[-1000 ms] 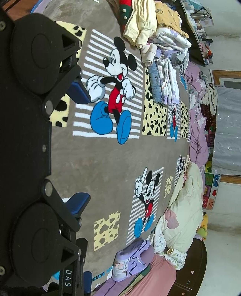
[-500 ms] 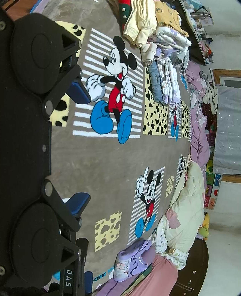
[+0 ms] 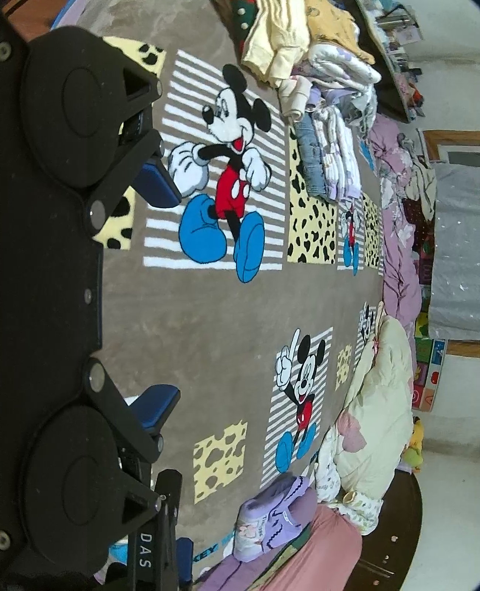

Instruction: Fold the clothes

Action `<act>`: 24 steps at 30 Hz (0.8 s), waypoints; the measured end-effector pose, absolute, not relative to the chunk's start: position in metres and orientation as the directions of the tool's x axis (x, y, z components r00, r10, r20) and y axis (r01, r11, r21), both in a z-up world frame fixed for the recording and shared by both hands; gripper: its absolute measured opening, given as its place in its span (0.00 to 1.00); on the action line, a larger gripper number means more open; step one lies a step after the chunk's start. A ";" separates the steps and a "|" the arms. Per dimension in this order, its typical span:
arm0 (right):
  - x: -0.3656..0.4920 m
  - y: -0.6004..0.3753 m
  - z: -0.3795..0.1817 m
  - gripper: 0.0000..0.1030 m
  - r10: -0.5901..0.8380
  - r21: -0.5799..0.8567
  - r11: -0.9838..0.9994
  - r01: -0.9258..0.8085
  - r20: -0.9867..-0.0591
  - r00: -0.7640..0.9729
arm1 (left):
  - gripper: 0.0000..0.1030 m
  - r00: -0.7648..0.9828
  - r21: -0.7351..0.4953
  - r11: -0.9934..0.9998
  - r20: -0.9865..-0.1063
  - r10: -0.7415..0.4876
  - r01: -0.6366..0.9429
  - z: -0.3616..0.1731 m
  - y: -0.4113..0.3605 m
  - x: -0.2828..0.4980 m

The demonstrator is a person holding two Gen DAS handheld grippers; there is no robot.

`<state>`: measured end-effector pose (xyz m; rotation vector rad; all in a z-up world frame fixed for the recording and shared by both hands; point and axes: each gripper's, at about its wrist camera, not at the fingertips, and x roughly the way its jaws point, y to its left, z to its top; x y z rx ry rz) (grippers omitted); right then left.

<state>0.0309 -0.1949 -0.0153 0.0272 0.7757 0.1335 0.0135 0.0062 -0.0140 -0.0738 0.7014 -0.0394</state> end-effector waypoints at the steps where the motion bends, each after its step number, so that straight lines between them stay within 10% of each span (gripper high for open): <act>1: 0.032 -0.194 -0.016 1.00 0.130 0.073 0.991 -0.111 -0.697 0.705 | 1.00 0.763 -0.088 0.996 -0.643 -0.067 0.013 -0.014 0.008 0.015; 24: 0.110 -0.126 -0.027 1.00 0.383 0.213 0.923 -0.322 -0.604 0.699 | 1.00 0.748 -0.201 0.925 -0.653 0.119 -0.322 -0.029 0.176 0.073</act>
